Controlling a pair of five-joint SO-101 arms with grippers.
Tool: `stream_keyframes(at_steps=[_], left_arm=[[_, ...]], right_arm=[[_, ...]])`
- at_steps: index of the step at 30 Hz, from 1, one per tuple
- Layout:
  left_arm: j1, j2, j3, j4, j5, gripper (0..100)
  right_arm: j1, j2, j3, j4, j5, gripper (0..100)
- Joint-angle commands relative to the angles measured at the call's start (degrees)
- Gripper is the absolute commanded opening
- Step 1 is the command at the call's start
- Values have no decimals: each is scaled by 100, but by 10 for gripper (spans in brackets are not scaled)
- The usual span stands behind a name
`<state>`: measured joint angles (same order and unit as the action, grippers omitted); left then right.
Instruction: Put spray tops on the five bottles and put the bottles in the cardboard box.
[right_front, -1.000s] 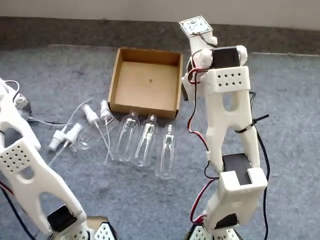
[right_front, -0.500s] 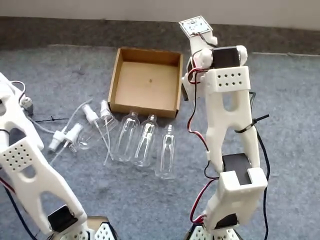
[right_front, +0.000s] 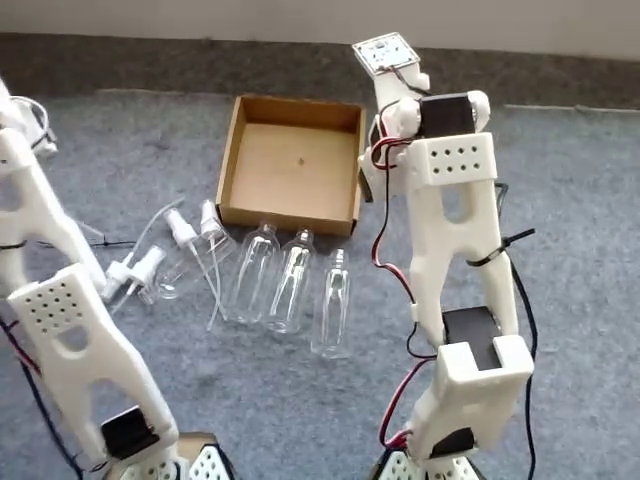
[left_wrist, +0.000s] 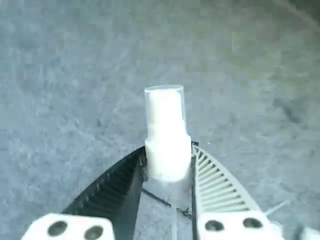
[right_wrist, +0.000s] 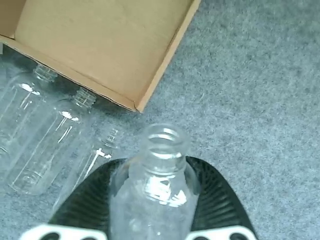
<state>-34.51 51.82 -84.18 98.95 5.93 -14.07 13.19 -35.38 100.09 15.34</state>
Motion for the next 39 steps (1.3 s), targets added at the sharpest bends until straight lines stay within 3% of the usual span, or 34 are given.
stream_keyframes(at_steps=[1, 7, 14, 21, 28, 32, 39], left_arm=[[321, -954, -1130, 193, -325, 28], [549, -2519, -286, 237, -308, 28], [980, -5367, 3477, 220, -527, 28], [2369, -7618, 5622, 105, -651, 28], [3618, -8189, 6308, -1169, 343, 27], [4189, -8224, 6862, -2224, 879, 24], [5323, -8198, 7301, -3631, 993, 24]], right_arm=[[-92, -620, -295, 84, 18, 5], [-602, -1912, -259, 92, 35, 5], [-1007, -3776, 1771, -48, 9, 5], [-1218, -6202, 4954, -2185, 0, 5], [-1218, -8462, 8848, -5332, -53, 5], [-1226, -9411, 10492, -6791, -519, 5], [-1314, -10053, 11284, -7231, -563, 5]])
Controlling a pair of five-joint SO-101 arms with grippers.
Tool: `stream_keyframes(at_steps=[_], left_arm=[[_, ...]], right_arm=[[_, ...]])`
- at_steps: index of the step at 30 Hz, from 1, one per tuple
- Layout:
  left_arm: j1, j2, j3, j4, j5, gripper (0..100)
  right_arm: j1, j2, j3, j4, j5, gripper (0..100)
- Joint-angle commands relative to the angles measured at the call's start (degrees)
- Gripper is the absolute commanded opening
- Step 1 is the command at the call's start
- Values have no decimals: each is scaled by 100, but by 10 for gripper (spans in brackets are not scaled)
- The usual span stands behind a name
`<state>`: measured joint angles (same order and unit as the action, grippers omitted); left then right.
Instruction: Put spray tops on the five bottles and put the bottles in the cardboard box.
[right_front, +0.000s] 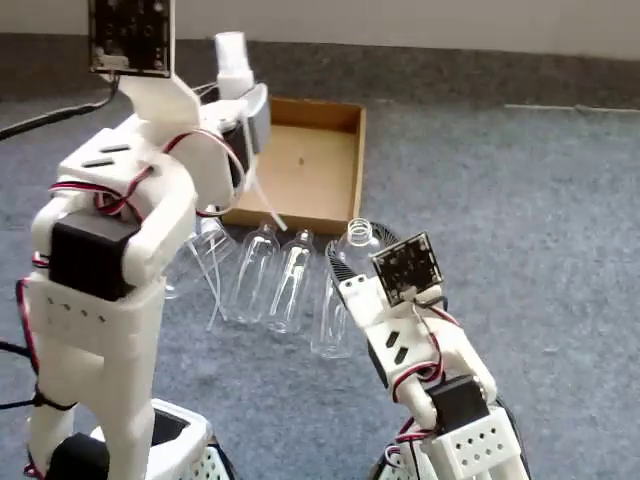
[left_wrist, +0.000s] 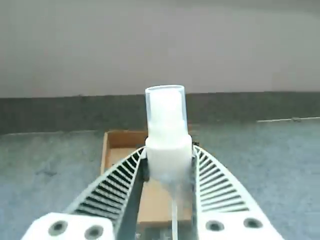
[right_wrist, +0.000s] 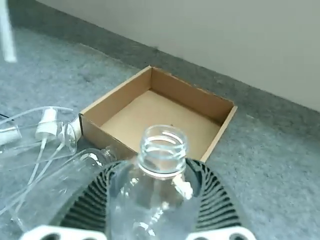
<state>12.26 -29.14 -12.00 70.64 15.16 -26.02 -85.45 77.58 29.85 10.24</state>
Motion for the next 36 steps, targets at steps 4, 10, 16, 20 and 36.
stream_keyframes(at_steps=[4, 10, 16, 20, 36], left_arm=[[1051, -66, 541, -1380, -229, 24], [1288, -92, 1059, -2013, -422, 24], [1288, -119, 1376, -2004, -422, 24], [1297, -127, 1508, -1996, -422, 24], [1921, -875, 2123, -1292, -79, 29]], right_arm=[[-374, -215, 13, -189, -53, 5], [-418, -224, 22, -198, -53, 5], [-426, -224, 22, -198, -53, 5], [-426, -224, 4, -207, -53, 5], [-163, -215, -31, -207, -466, 5]])
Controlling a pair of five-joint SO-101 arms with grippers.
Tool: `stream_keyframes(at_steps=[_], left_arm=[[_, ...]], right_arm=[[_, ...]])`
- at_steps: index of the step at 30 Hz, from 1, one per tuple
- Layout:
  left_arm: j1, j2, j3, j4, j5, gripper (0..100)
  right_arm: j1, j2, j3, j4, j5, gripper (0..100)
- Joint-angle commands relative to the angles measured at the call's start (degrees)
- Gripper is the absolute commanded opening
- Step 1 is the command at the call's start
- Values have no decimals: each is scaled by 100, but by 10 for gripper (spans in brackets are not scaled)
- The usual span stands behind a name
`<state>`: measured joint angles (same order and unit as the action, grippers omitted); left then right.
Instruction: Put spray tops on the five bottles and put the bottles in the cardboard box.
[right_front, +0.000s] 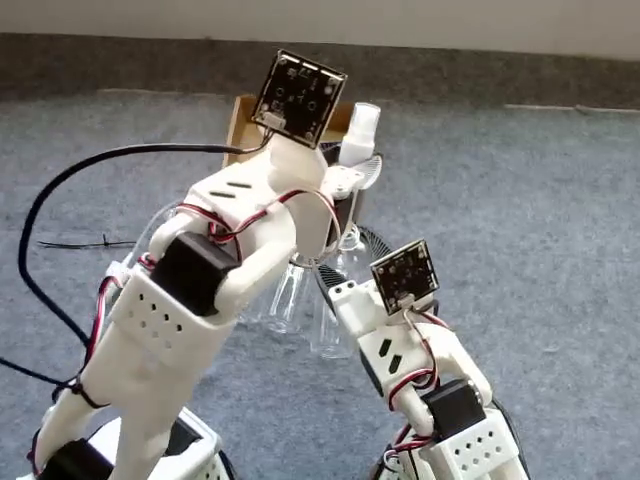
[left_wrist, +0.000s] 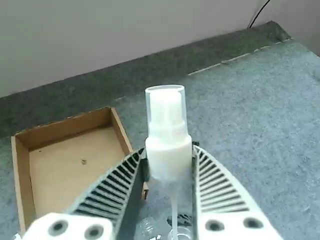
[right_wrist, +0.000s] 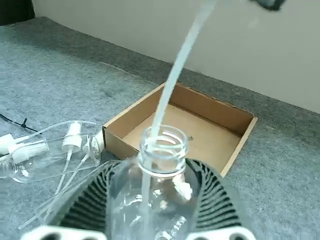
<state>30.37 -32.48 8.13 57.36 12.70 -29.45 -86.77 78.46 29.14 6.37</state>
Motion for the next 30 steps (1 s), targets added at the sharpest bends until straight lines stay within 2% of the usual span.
stream_keyframes(at_steps=[1, 5, 11, 18, 21, 27, 30], left_arm=[[110, -646, 224, 9, 167, 29], [110, -840, 576, 0, 167, 38], [259, -840, 673, 18, 167, 159], [497, -857, 611, -18, 149, 161], [277, -875, 602, -18, 149, 161], [-699, -822, 673, -316, 141, 161], [-945, -822, 769, -457, 141, 161]], right_arm=[[189, -84, -119, -136, -79, 5], [180, -84, -119, -136, -79, 5], [171, -84, -110, -136, -79, 5], [171, -92, -101, -136, -79, 5], [171, -92, -101, -136, -79, 5], [189, -92, -92, -127, -79, 5], [189, -92, -92, -127, -79, 5]])
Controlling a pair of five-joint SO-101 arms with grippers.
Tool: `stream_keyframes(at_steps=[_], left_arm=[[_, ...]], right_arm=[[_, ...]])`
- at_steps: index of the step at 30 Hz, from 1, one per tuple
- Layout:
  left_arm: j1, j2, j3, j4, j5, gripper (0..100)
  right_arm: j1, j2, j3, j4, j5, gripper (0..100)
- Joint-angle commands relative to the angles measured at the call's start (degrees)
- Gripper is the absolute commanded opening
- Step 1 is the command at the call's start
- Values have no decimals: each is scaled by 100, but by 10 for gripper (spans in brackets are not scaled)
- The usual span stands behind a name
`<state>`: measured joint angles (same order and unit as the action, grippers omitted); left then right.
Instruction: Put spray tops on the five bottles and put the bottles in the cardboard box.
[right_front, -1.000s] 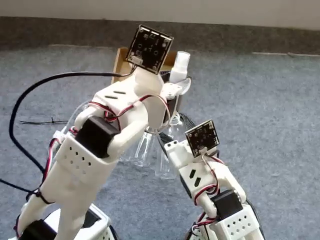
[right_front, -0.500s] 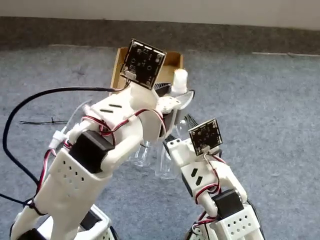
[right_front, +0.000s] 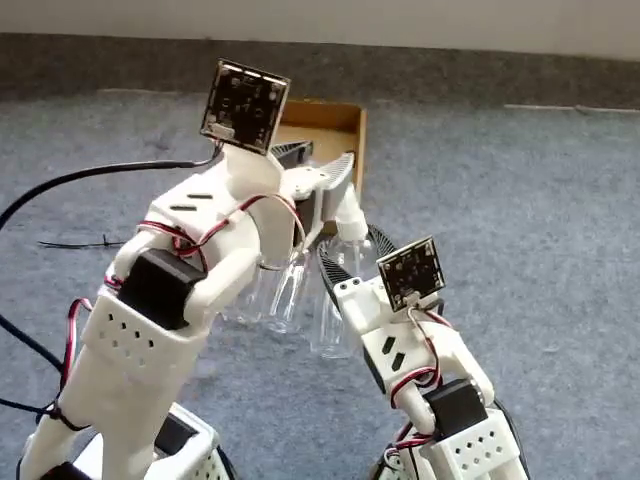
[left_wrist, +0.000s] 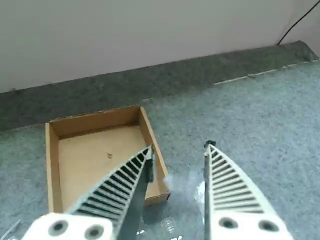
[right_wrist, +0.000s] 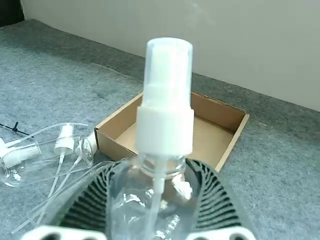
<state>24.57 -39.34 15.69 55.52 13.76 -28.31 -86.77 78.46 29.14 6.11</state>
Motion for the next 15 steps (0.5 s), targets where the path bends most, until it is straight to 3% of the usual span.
stream_keyframes(at_steps=[1, 4, 15], left_arm=[[-391, -136, 66, -325, 0, 161], [-338, -119, 303, -334, -422, 161], [549, -145, 611, -325, -448, 161]], right_arm=[[75, -92, -92, -127, -53, 5], [66, -92, -110, -127, -53, 5], [75, -92, -92, -119, -53, 5]])
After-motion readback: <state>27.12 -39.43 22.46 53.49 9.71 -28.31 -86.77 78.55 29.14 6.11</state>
